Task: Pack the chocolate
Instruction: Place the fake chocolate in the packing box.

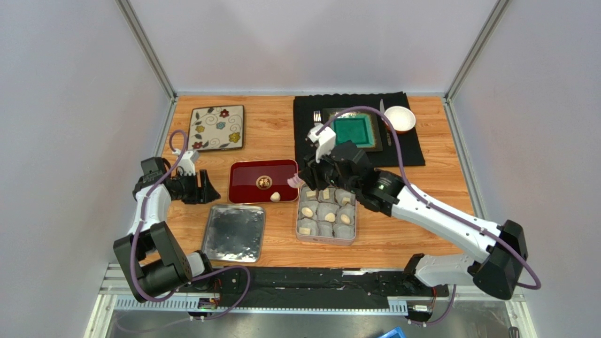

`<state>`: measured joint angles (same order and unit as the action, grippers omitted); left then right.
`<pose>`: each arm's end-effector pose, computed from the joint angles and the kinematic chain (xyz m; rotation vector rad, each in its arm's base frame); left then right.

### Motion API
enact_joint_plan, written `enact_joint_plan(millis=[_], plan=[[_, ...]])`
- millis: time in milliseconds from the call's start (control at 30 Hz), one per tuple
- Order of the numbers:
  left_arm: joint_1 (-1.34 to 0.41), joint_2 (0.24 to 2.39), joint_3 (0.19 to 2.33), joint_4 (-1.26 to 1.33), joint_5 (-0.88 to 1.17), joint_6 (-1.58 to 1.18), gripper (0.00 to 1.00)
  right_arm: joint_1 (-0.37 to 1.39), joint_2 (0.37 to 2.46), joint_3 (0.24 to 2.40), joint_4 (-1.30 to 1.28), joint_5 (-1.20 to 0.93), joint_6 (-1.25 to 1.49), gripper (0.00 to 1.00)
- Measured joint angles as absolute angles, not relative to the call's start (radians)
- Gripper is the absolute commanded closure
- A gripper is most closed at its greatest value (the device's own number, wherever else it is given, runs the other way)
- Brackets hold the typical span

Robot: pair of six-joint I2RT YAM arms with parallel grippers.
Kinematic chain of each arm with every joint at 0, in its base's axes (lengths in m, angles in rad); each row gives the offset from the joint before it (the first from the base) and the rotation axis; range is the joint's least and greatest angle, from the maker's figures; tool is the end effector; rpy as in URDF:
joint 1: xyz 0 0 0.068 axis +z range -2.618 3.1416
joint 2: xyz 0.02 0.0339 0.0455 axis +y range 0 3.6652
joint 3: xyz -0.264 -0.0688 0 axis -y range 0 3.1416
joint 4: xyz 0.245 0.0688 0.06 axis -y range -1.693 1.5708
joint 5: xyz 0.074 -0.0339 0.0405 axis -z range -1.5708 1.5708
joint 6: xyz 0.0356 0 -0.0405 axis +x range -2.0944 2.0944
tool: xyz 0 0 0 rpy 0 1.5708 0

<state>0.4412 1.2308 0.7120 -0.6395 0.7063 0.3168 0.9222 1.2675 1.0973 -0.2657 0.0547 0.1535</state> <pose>0.2043 0.0709 0.2004 0.0360 2.4403 -0.6449 0.1780 0.2316 0.3368 -0.7401 1.9257 0.6251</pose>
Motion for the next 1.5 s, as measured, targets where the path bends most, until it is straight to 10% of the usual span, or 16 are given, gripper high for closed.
enact_joint_plan(millis=[1500], plan=[[0.442,1.224,0.716,-0.655,0.728,0.312,0.32,0.968,0.915,0.733,-0.511,0.079,0.352,0.56]])
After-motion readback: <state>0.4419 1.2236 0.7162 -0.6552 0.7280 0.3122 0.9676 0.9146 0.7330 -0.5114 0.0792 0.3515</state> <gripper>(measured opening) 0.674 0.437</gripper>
